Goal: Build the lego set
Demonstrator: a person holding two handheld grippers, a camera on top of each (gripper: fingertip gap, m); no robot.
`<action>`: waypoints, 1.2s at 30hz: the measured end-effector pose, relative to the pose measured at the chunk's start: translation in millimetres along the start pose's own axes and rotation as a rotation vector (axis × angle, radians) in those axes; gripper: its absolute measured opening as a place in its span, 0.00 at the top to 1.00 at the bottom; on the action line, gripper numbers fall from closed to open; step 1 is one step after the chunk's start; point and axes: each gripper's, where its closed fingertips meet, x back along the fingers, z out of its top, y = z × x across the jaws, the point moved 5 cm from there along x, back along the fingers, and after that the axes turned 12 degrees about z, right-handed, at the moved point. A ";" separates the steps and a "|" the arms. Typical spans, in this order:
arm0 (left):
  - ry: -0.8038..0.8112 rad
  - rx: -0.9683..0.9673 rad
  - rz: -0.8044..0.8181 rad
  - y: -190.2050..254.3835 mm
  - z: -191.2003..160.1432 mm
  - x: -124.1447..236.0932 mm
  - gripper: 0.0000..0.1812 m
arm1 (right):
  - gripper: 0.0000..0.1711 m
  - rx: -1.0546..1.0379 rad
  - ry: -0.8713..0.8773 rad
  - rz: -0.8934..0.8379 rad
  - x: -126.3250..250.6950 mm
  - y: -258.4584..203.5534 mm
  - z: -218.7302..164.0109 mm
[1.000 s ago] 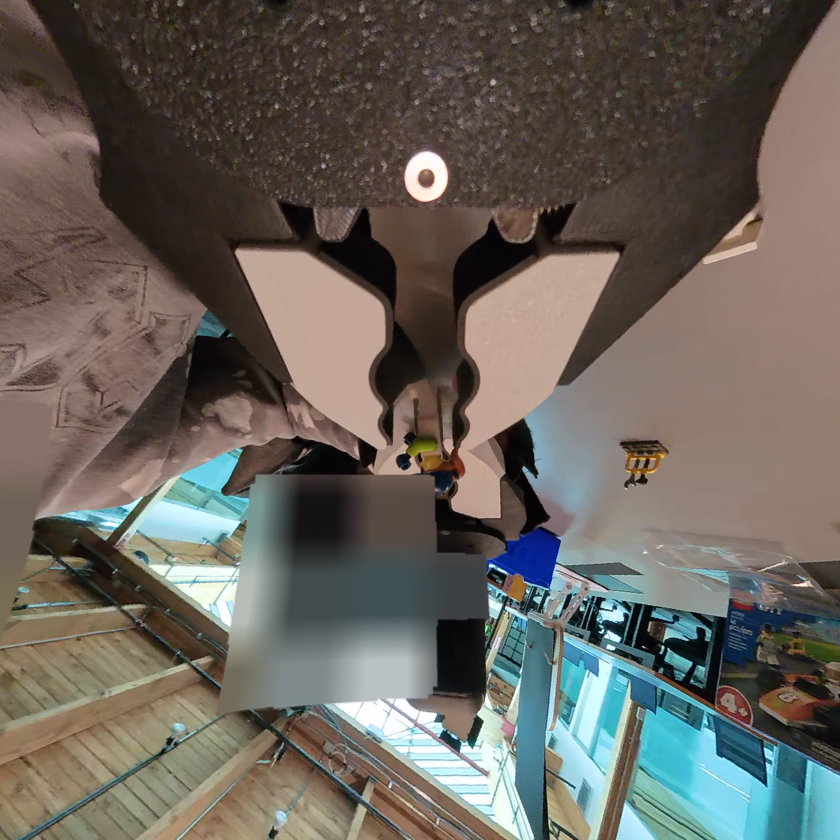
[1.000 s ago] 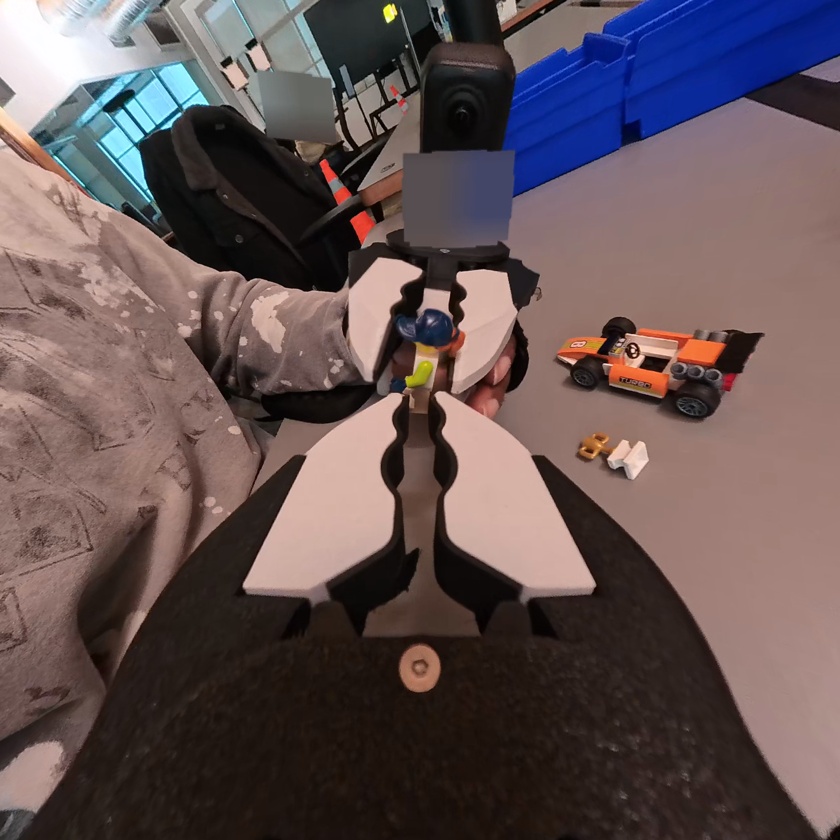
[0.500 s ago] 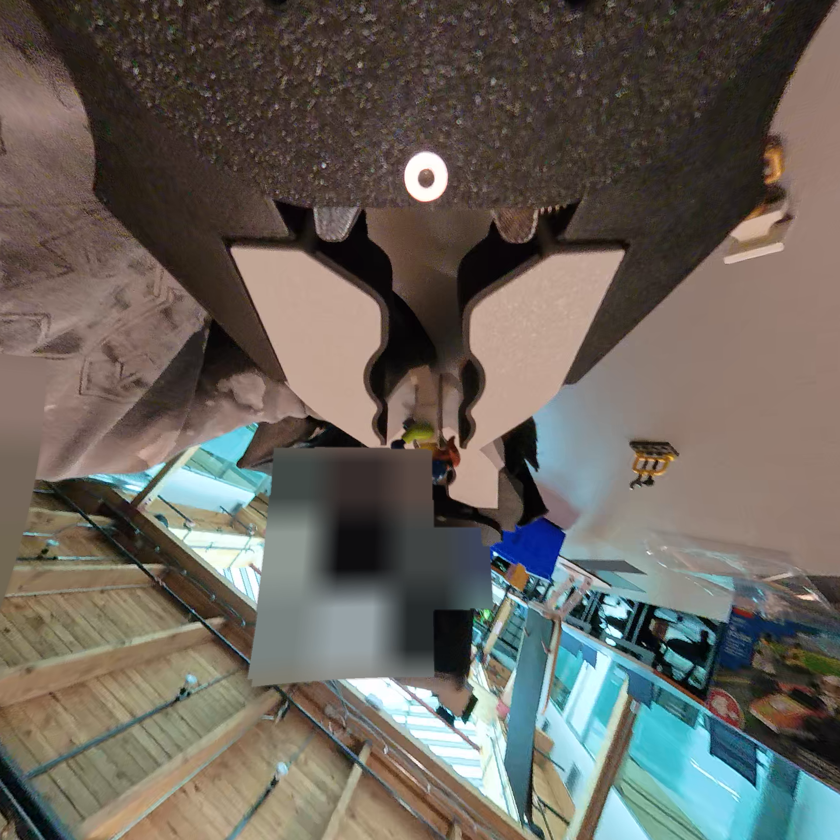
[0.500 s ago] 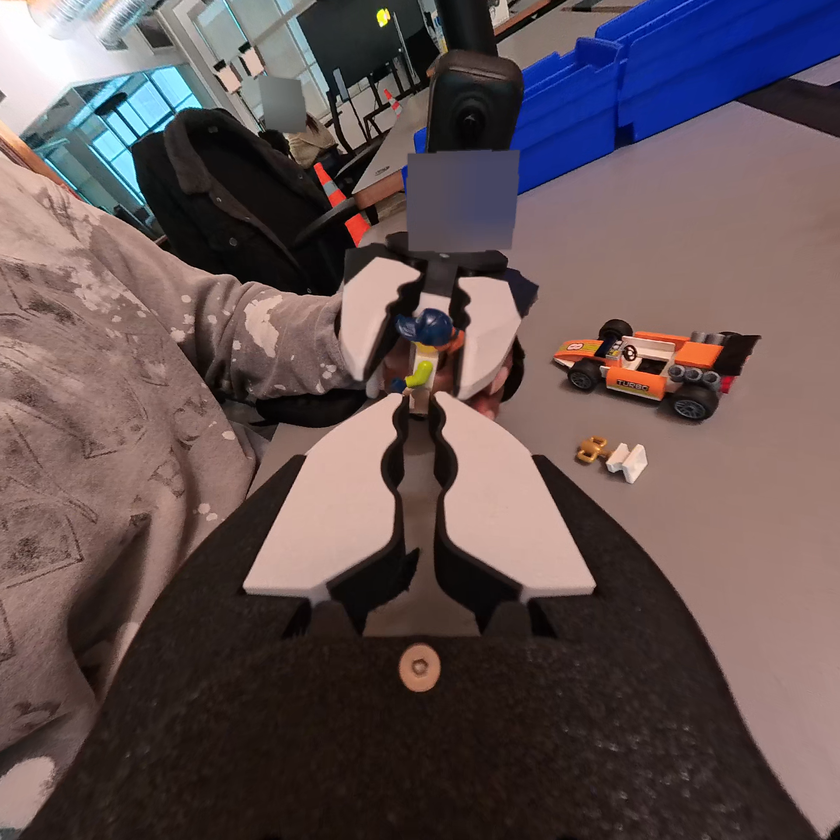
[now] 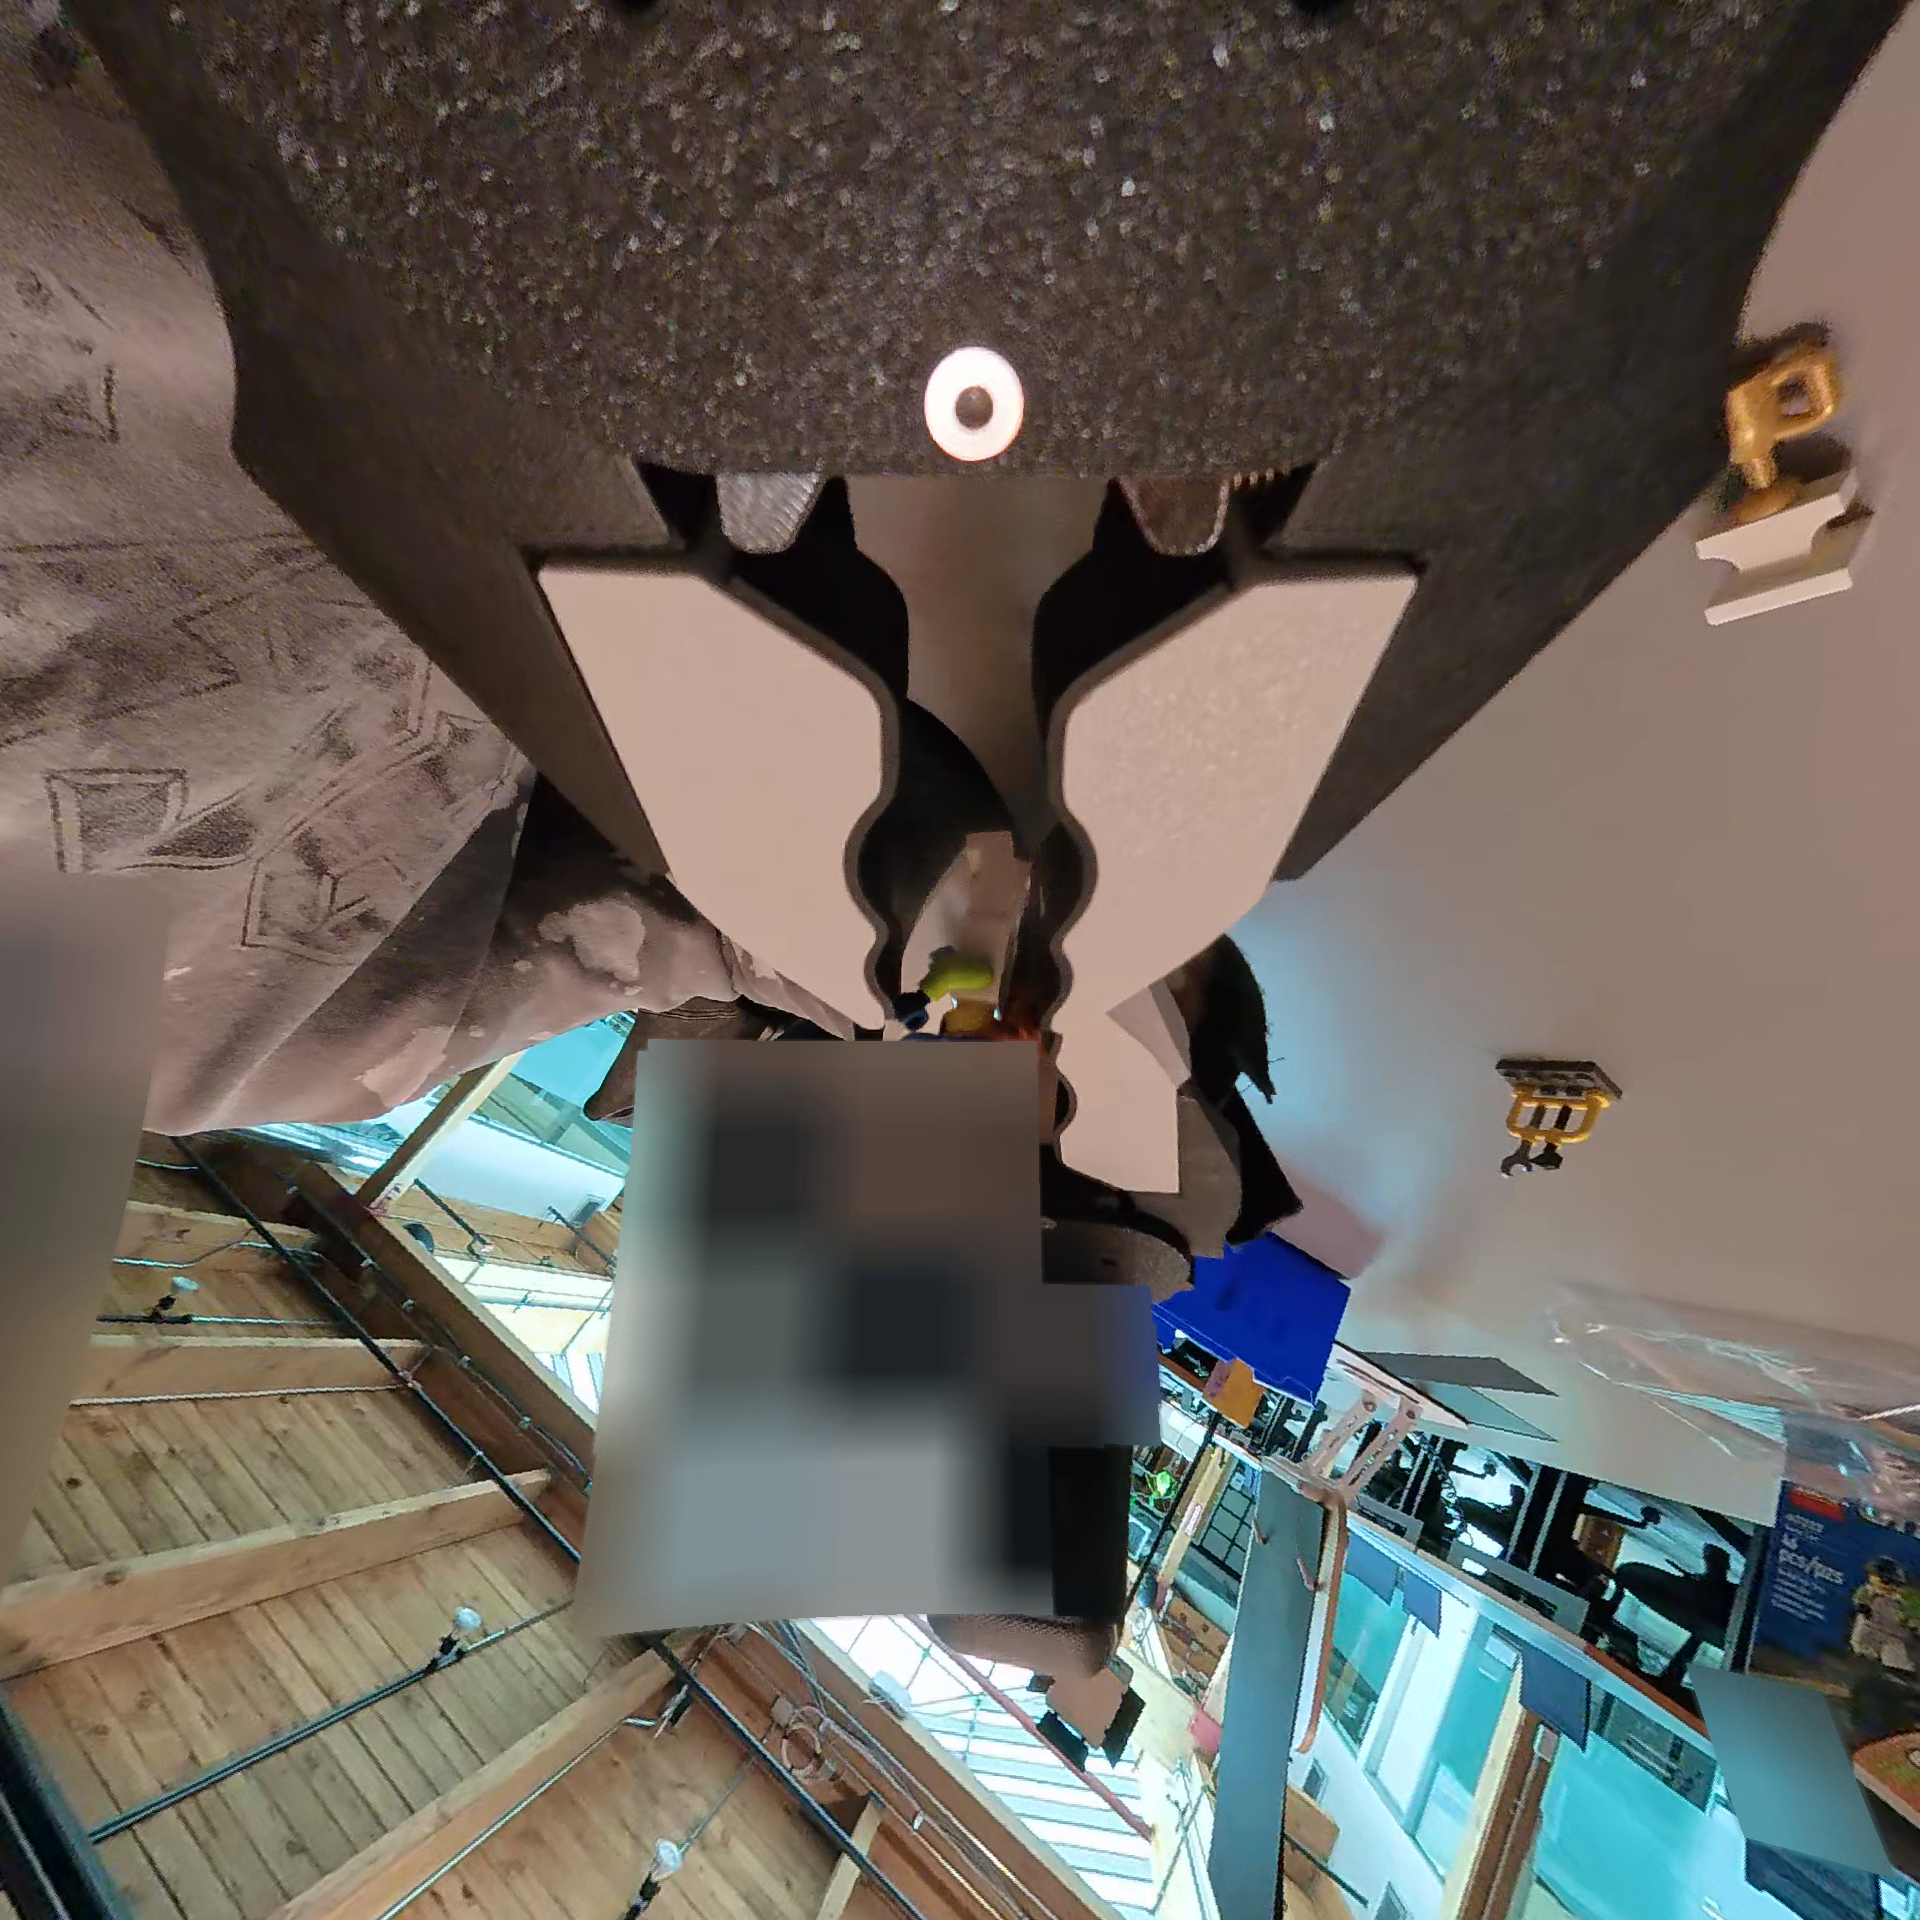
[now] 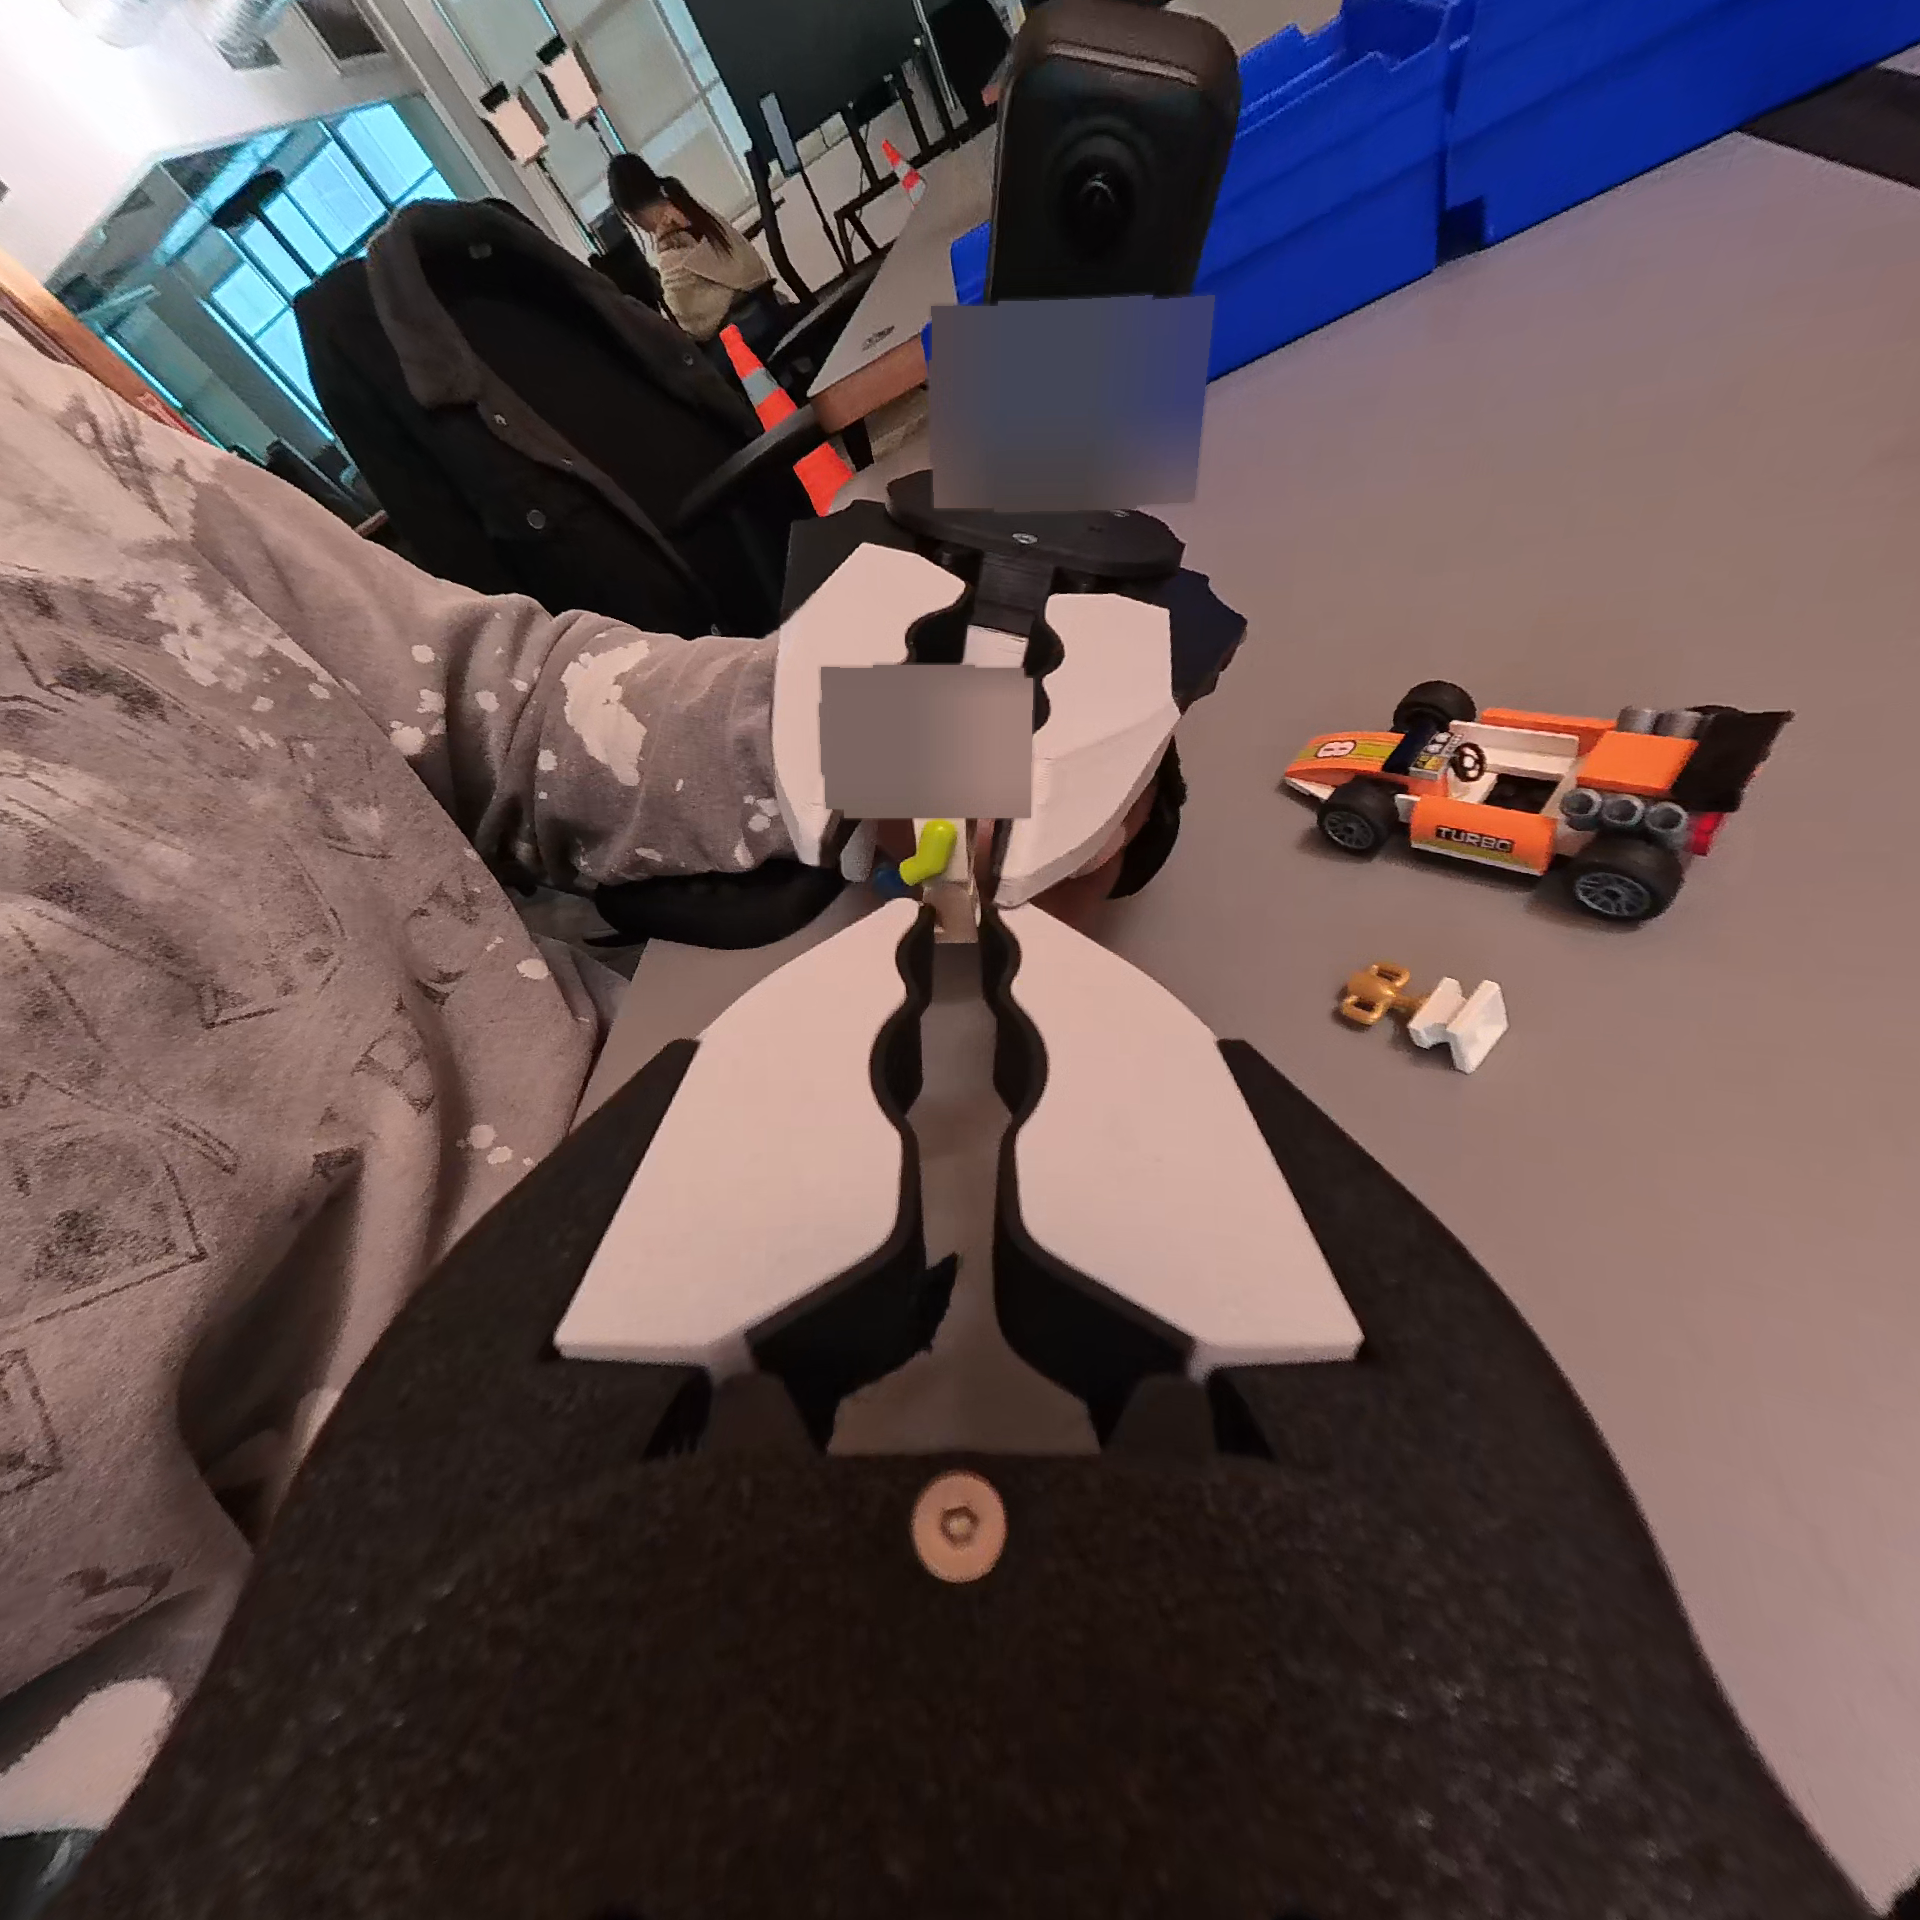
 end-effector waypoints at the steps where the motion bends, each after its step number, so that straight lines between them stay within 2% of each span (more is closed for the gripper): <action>1: 0.000 -0.002 -0.006 0.9 0.2 0.2 0.87 | 0.95 0.007 0.003 0.005 -0.4 -1.0 0.4; 2: 0.002 -0.003 -0.011 1.5 0.9 0.6 0.87 | 0.95 0.017 0.005 0.009 -0.9 -2.0 0.7; 3: 0.014 -0.005 -0.010 1.4 2.5 2.1 0.93 | 0.92 0.025 0.001 0.023 -2.2 -4.2 0.9; 5: 0.022 -0.009 -0.015 0.6 4.5 5.5 0.95 | 0.94 0.044 0.012 0.025 -4.0 -7.3 3.5; 27: 0.055 -0.038 -0.002 1.5 7.0 6.5 0.95 | 0.94 0.077 0.038 0.016 -3.9 -7.5 5.7; 31: 0.074 -0.055 0.016 0.8 8.5 7.1 0.92 | 0.95 0.081 0.066 0.023 -0.3 -8.6 8.8; 36: 0.057 -0.079 0.038 0.0 7.8 8.2 0.95 | 0.95 0.079 0.066 0.007 3.0 -6.1 8.4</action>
